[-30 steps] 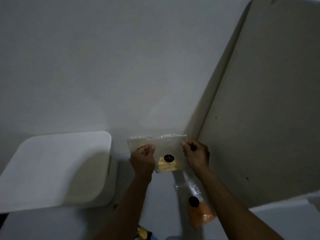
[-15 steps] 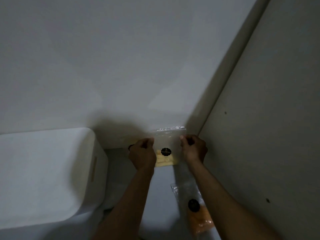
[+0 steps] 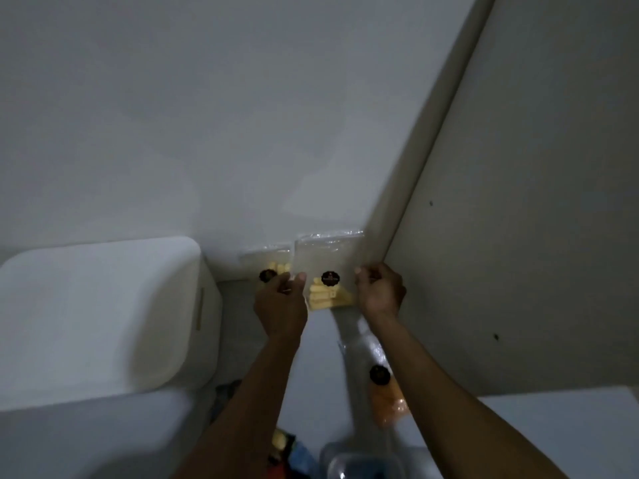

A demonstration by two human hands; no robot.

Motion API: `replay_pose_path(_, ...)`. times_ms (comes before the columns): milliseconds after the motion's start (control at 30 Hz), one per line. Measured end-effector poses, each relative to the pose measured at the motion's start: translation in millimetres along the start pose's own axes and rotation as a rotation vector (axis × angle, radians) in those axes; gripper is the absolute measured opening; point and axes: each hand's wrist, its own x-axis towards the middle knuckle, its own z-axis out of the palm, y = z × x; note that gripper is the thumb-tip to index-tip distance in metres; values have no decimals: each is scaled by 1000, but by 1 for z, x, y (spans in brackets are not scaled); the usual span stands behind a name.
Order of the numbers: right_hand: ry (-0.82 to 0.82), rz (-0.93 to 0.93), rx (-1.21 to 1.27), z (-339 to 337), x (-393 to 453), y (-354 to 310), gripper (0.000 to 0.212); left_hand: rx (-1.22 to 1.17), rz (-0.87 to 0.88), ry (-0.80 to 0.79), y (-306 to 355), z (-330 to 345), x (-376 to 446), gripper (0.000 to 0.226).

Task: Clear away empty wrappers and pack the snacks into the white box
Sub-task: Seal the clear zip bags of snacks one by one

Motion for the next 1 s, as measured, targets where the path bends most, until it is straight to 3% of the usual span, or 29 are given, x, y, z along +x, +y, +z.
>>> replay_pose_path(267, -197, -39, 85, -42, -102, -10, 15, 100, 168, -31, -12, -101, -63, 30)
replay_pose_path(400, -352, -47, 13, -42, -159, -2, 19, 161, 88, -21, -48, -154, -88, 26)
replay_pose_path(500, -412, -43, -21, -35, -193, 5, 21, 206, -52, -7, -77, -184, -101, 9)
replay_pose_path(567, -440, -24, -53, -24, -207, 10, 22, 231, -91, 19, -95, -194, -100, 21)
replay_pose_path(667, -470, -8, -105, -3, -215, 16, 25, 231, -111, 0, -110, -196, -93, 15)
replay_pose_path(700, -479, 6, -112, 4, -214, 17, 26, 228, -134, -4, -115, -193, -89, 17)
replay_pose_path(867, -516, 107, -127, 44, -202, 28, 36, 458, -241, -78, -152, -176, -54, 72)
replay_pose_path(1000, -543, 194, -158, 73, -202, 40, 50, 585, -296, -159, -172, -164, -40, 79)
